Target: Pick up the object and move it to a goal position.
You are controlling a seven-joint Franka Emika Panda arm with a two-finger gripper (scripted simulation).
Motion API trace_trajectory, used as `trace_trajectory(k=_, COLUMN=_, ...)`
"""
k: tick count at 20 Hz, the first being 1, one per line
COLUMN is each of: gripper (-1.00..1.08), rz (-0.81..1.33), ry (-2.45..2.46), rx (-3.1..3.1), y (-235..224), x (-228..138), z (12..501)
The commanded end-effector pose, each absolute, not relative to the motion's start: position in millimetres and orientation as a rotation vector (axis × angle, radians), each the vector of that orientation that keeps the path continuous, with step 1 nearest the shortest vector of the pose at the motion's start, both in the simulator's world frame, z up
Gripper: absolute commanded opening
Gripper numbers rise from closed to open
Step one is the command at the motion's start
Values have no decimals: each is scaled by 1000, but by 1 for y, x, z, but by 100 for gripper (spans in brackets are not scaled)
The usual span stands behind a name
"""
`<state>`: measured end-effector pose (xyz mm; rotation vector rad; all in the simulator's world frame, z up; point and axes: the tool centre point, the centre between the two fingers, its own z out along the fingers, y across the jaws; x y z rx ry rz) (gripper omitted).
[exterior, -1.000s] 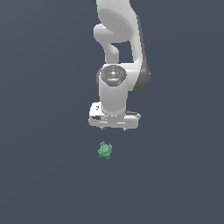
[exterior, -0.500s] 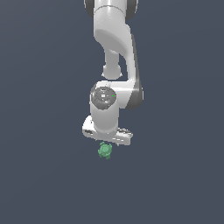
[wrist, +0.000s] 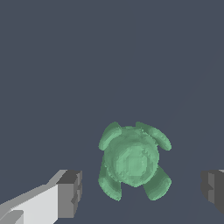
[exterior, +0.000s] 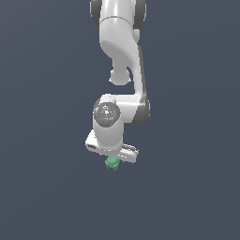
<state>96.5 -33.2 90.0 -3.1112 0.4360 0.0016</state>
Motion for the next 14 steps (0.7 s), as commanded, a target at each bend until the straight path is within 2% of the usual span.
trace_trajectory(k=1, gripper=100, rz=2, ry=436, rx=-3111, y=-33, x=97, z=90)
trace_trajectory(k=14, gripper=100, rz=0, ry=440, rx=-3111, y=-34, x=96, z=41)
